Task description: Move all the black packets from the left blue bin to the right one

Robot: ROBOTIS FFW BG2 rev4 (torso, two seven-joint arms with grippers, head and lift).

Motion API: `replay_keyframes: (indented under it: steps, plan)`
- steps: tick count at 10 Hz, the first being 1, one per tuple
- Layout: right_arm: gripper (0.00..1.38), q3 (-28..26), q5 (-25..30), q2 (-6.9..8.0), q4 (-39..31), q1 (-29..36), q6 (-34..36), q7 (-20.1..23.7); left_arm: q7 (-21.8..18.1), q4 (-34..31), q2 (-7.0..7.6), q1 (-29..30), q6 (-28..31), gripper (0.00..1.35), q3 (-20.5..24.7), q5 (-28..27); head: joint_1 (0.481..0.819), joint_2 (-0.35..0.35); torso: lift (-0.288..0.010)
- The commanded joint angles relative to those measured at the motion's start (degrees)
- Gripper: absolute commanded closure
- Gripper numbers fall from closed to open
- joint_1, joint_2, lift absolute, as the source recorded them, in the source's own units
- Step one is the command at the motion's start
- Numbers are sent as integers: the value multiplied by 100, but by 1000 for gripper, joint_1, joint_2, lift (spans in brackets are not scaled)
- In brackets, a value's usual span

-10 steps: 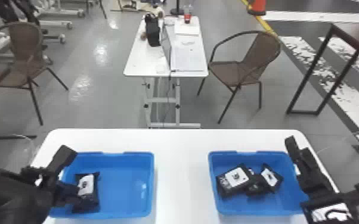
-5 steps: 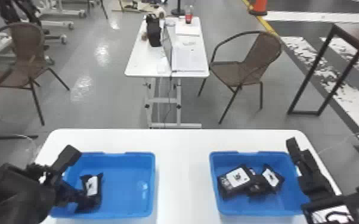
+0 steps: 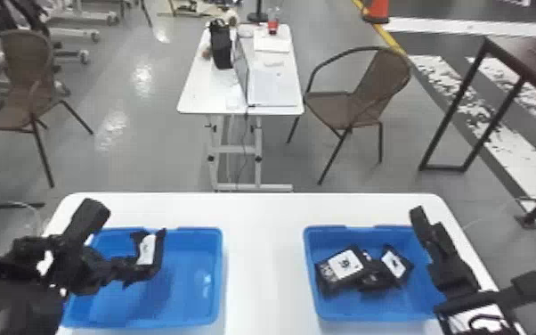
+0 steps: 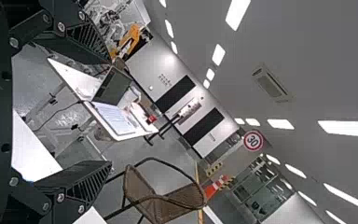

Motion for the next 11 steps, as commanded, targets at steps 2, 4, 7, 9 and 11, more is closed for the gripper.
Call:
replay_keyframes:
  steps: [2,4,7,9,11]
  plan:
    - [279,175,60,-17,-23,-70,257,248,217,-286,-142,139,-1326,1210,-224,1595,695,-92,0]
    - [279,360,306,-35,12,-255,398,476,217,-145,-204,-36,-1642,1210,-716,1911,695,-128,0]
    - [279,764,517,-79,-49,-457,450,546,244,523,-204,-696,-1862,1211,-1700,2184,695,-166,0]
    - [277,1063,535,-87,21,-659,503,546,244,997,-300,-1100,-1985,1210,-2043,2368,695,-185,0]
    - [274,1327,579,-87,82,-835,503,538,261,1287,-307,-1346,-2082,1211,-2245,2447,695,-186,0]
